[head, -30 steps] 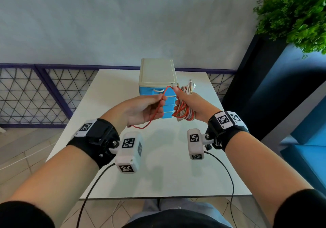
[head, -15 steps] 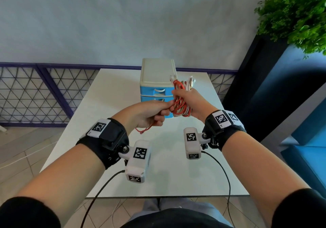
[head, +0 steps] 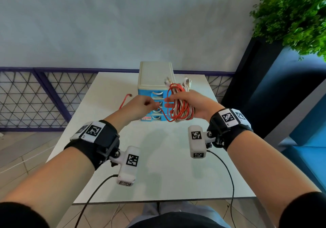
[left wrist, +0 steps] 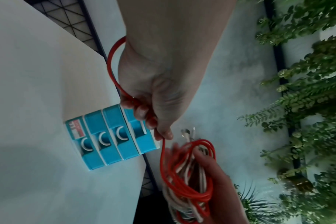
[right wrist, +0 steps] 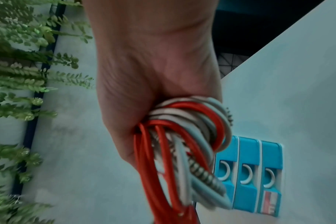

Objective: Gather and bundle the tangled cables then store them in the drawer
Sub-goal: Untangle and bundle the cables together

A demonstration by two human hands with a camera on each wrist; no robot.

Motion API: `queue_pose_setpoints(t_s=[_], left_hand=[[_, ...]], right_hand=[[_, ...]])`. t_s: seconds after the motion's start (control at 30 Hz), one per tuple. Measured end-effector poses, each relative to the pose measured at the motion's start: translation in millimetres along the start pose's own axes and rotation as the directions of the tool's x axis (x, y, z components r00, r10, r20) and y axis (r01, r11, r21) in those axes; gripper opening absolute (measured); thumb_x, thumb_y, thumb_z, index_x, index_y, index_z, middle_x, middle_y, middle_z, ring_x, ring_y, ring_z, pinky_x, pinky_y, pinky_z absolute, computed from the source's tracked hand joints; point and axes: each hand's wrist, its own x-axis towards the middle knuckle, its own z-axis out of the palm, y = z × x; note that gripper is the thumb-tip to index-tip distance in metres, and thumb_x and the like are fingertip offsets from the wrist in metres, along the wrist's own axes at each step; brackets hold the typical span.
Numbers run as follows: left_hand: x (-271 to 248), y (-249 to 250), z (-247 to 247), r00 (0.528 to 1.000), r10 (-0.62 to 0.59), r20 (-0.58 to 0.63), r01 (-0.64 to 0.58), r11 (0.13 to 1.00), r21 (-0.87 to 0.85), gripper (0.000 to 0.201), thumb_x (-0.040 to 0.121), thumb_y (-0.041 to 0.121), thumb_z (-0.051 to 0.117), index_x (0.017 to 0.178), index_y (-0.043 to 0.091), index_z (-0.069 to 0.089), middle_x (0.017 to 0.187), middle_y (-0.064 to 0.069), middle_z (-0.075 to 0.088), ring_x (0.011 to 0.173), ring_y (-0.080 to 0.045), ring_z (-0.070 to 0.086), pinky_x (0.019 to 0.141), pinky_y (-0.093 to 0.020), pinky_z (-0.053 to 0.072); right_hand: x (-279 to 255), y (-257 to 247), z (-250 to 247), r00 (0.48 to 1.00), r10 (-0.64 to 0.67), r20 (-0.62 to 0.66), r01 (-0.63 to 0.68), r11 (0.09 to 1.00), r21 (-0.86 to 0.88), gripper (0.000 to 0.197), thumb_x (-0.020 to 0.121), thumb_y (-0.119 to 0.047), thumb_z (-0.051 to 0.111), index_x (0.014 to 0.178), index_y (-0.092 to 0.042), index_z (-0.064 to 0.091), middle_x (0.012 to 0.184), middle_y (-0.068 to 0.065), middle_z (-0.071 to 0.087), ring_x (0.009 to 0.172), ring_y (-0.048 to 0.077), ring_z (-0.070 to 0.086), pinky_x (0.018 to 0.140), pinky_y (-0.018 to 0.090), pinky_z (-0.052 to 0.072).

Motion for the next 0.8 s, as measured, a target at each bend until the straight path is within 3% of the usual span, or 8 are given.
queue_pose_setpoints(t_s=[0.13,0.27,0.33,0.43,0.5,0.57,0.63,0.8], left_hand=[[8,11,4,0.996,0.056,-0.071,-0.055,0.998,0.024,0.026,0.094,0.033,0.052,0.080,0.015,0.063,0.075,0.001,0.060,0.070,-0.013,0.053,0.055,-0.018,0.036],[8,9,6,0.995,0.020,-0.096,-0.021,1.000,-0.007,0.035,0.093,0.040,0.052,0.077,0.012,0.064,0.063,0.000,0.049,0.057,-0.013,0.043,0.049,-0.020,0.032],[6,9,7,0.998,0.011,-0.069,-0.012,1.000,-0.020,0.035,0.092,0.044,0.051,0.072,0.018,0.061,0.064,-0.001,0.049,0.058,-0.015,0.045,0.055,-0.026,0.035],[7,10,2,0.999,-0.015,-0.047,0.013,0.999,-0.036,0.032,0.093,0.043,0.051,0.078,0.016,0.061,0.067,0.001,0.052,0.058,-0.015,0.048,0.061,-0.030,0.045],[7,5,-8,0.991,-0.104,0.084,0.115,0.985,-0.128,0.032,0.097,0.036,0.045,0.082,0.014,0.062,0.065,0.001,0.047,0.049,-0.012,0.040,0.052,-0.025,0.044],[4,0,-18,0.945,-0.215,0.245,0.282,0.917,-0.282,0.031,0.100,0.032,0.041,0.081,0.016,0.060,0.059,0.005,0.039,0.044,-0.009,0.030,0.045,-0.019,0.036],[2,-2,-24,0.908,-0.257,0.331,0.384,0.826,-0.412,0.028,0.100,0.030,0.039,0.083,0.018,0.058,0.055,0.008,0.035,0.043,-0.008,0.029,0.044,-0.018,0.036],[-3,8,-11,0.903,-0.173,0.393,0.410,0.621,-0.668,0.019,0.097,0.025,0.049,0.083,0.019,0.060,0.060,0.009,0.054,0.050,-0.004,0.050,0.054,-0.018,0.050]], right_hand=[[1,3,10,0.991,0.028,0.134,-0.026,1.000,-0.018,0.032,0.088,-0.017,0.064,0.117,-0.003,0.061,0.103,0.019,0.070,0.081,0.030,0.069,0.065,0.044,0.057],[5,5,10,0.987,0.042,0.158,-0.047,0.998,0.031,0.019,0.091,-0.016,0.059,0.106,-0.008,0.064,0.096,0.014,0.071,0.075,0.024,0.071,0.075,0.049,0.055],[5,6,10,0.993,0.049,0.112,-0.047,0.999,-0.016,0.014,0.090,-0.016,0.060,0.097,-0.006,0.066,0.089,0.012,0.071,0.070,0.021,0.069,0.079,0.051,0.054],[4,6,9,1.000,0.010,-0.023,-0.013,0.986,-0.164,0.013,0.088,-0.016,0.062,0.081,-0.005,0.064,0.067,0.006,0.066,0.055,0.017,0.064,0.060,0.037,0.058],[7,8,3,0.991,-0.055,-0.123,0.024,0.971,-0.238,0.015,0.087,-0.017,0.064,0.076,-0.007,0.061,0.064,0.006,0.063,0.052,0.015,0.062,0.056,0.030,0.057],[11,10,-6,0.971,-0.108,-0.215,0.043,0.958,-0.285,0.017,0.087,-0.022,0.066,0.080,-0.009,0.060,0.068,0.007,0.063,0.054,0.014,0.063,0.060,0.029,0.056],[14,12,-12,0.948,-0.133,-0.288,0.039,0.949,-0.312,0.023,0.087,-0.031,0.067,0.085,-0.010,0.058,0.069,0.006,0.064,0.055,0.015,0.063,0.059,0.028,0.055],[20,15,-1,0.934,-0.213,-0.288,0.130,0.951,-0.282,0.036,0.087,-0.045,0.063,0.097,-0.010,0.058,0.077,0.005,0.061,0.062,0.012,0.064,0.059,0.025,0.056]])
